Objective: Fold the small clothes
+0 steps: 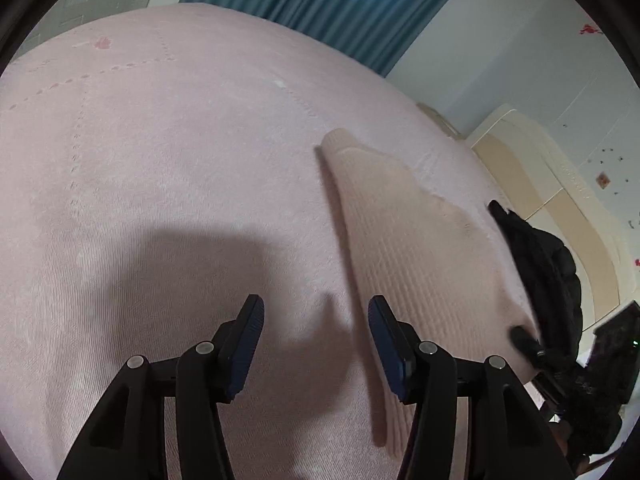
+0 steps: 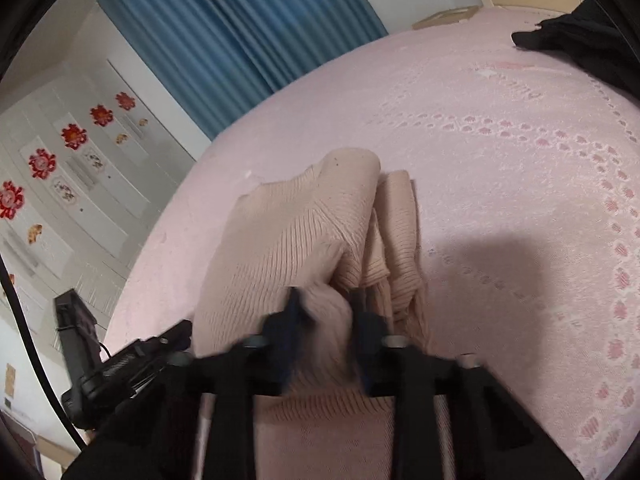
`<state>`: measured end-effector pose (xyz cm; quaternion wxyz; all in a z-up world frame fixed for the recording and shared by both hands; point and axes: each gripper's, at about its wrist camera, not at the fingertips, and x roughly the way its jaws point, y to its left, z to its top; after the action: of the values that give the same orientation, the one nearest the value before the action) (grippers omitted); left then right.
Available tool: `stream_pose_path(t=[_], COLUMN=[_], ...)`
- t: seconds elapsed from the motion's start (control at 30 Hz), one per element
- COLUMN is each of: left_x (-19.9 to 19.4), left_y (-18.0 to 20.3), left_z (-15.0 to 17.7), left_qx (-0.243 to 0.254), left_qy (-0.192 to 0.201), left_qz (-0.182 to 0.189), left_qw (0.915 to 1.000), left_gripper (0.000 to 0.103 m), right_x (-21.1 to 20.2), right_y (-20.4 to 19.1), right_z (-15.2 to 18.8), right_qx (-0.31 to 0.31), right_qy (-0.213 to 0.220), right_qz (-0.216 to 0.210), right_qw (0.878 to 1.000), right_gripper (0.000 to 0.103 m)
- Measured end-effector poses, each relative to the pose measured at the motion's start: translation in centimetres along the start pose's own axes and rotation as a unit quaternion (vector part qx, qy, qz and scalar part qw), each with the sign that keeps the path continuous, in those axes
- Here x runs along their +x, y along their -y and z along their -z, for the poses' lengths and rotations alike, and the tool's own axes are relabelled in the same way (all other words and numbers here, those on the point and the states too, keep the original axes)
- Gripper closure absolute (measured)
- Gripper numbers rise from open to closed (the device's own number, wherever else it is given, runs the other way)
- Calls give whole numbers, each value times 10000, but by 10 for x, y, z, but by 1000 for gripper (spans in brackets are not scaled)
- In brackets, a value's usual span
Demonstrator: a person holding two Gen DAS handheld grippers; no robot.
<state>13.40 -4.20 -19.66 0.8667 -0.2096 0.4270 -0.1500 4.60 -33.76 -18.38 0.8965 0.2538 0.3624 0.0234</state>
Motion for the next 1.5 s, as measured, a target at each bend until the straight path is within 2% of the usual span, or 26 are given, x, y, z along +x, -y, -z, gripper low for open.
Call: stream_pose_path(t=[0.07,0.13,0.17,0.23,0.3,0.37,0.4,0.47,0.5,0.57,0.7,0.8,0.83,0.9,0.93,1.0,1.07,1.1,1.17,1.2,1.23,1.27,1.33,1.37,1.5], left_x=[1,2,1,0,2,6,7,8,9,11,11,12,12,15,16,16,16,16,16,17,17,16,14,12,3], left_y=[-5,-9,-10,-6,-2,2,3,4,6,6,5,-3,-5,-7,-8,-8,-8,-8,-8,-7,-7,-6,-5,-4,-3], left_z=[-1,-2,-2,-4,-6,-8,-8,-9,-9,-12,-16,-19,-19,-19,-19,-19,-19,-19,-19,-19,-19,-19,-19,-19,-22], left_qx=[-117,-252,-295,-287,-199,-112,-84,-18,36,86,26,-126,-172,-247,-264,-263,-273,-286,-312,-301,-285,-260,-175,-140,-51], left_qy=[13,-77,-73,-31,-9,2,13,22,20,36,76,88,76,46,37,35,33,38,50,45,49,70,129,153,288], left_qz=[51,288,402,531,495,419,397,371,341,279,238,249,255,248,234,227,263,279,305,296,280,255,208,194,282], left_qw=[9999,9992,9987,9982,9986,9991,9992,9993,9994,9996,9997,9996,9995,9994,9994,9994,9993,9992,9990,9991,9992,9993,9995,9996,9992], left_gripper=[50,50,50,50,49,49,49,48,48,48,48,48,48,47,47,47,47,47,47,47,47,47,47,47,47], right_x=[-4,-29,-42,-42,-19,-3,-3,-12,-17,-22,-8,22,32,44,39,12,-5,-1,23,28,24,18,10,8,21], right_y=[0,4,6,11,23,28,24,10,5,-4,-19,-19,-20,-16,-17,-22,-13,-8,7,11,14,14,18,21,31], right_z=[2,7,11,14,21,28,28,22,18,7,-21,-41,-44,-46,-45,-41,-37,-36,-30,-26,-25,-27,-31,-31,-30], right_qx=[-9,-22,-72,-48,58,119,65,-170,-243,-399,-587,-433,-419,-496,-599,-930,-880,-791,-568,-508,-442,-379,-176,-41,340], right_qy=[-27,291,429,309,-191,-521,-499,-298,-165,39,120,-205,-341,-607,-530,113,437,293,-284,-405,-311,-282,-339,-409,-717], right_qz=[-135,-568,-629,-299,278,543,564,556,533,431,600,850,933,987,883,522,253,367,805,866,833,794,666,575,302], right_qw=[9999,9980,9971,9991,9994,9971,9971,9979,9981,9983,9964,9952,9942,9920,9929,9942,9948,9958,9947,9941,9951,9957,9970,9975,9964], right_gripper=[96,97,98,98,98,97,96,85,83,69,66,66,66,76,93,92,92,93,92,91,85,72,53,49,44])
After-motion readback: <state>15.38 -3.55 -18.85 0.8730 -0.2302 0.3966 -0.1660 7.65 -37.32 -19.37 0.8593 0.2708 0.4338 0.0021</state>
